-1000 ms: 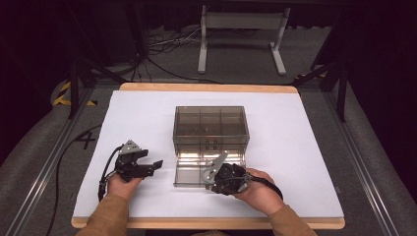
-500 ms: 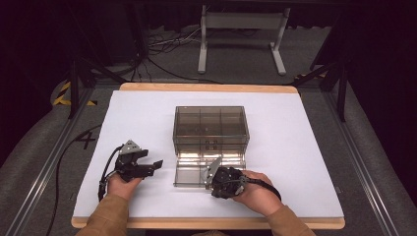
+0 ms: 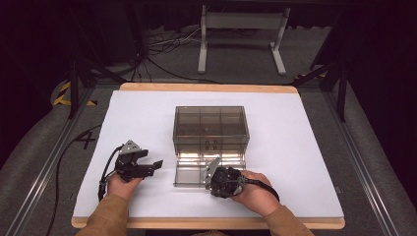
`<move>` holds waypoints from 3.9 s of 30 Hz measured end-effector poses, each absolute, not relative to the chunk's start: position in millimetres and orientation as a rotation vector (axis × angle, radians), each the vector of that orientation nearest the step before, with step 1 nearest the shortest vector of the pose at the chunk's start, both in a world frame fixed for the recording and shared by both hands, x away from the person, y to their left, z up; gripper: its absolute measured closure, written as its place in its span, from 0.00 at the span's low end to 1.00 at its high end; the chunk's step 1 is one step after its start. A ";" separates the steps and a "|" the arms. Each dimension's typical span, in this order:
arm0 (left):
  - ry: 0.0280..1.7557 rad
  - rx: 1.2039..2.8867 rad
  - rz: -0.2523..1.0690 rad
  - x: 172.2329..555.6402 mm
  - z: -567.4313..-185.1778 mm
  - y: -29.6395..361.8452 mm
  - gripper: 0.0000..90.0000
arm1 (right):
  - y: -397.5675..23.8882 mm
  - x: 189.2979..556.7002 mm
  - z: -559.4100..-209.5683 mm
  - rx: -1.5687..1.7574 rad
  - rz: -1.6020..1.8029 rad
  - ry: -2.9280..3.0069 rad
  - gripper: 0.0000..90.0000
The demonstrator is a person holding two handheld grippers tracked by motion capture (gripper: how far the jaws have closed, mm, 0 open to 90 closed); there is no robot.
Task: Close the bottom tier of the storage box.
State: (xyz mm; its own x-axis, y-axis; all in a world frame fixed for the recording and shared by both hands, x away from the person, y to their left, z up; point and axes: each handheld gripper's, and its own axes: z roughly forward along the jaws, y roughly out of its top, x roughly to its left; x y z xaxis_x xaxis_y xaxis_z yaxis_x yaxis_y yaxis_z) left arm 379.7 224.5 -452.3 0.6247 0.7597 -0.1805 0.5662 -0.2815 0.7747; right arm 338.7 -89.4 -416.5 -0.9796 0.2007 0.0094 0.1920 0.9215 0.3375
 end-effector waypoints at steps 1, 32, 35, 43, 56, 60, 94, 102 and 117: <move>1.045 1.977 0.282 379.6 -452.4 224.4 0.26 | -89.6 338.7 -416.4 0.322 0.530 3.056 1.00; 1.040 1.989 0.279 374.8 -452.6 226.2 0.25 | -92.2 354.7 -418.2 0.342 0.599 2.973 1.00; 1.036 1.991 0.278 374.0 -453.0 226.0 0.25 | -92.5 358.4 -418.0 0.366 0.603 2.973 1.00; 1.038 1.996 0.280 373.4 -453.1 225.3 0.25 | -92.9 366.0 -418.7 0.379 0.626 2.958 1.00; 1.038 1.996 0.283 373.6 -453.4 224.8 0.25 | -92.7 374.0 -419.7 0.385 0.644 2.938 1.00; 1.038 1.996 0.283 373.6 -453.3 224.9 0.25 | -92.4 376.1 -419.3 0.386 0.639 2.933 1.00; 1.036 2.003 0.290 373.6 -453.1 224.5 0.25 | -95.3 397.0 -420.2 0.477 0.660 2.839 1.00; 1.037 2.004 0.292 373.3 -453.1 224.4 0.25 | -95.5 401.8 -420.9 0.506 0.667 2.819 1.00; 1.037 2.009 0.291 373.3 -453.0 224.4 0.25 | -97.7 410.5 -422.1 0.543 0.667 2.774 1.00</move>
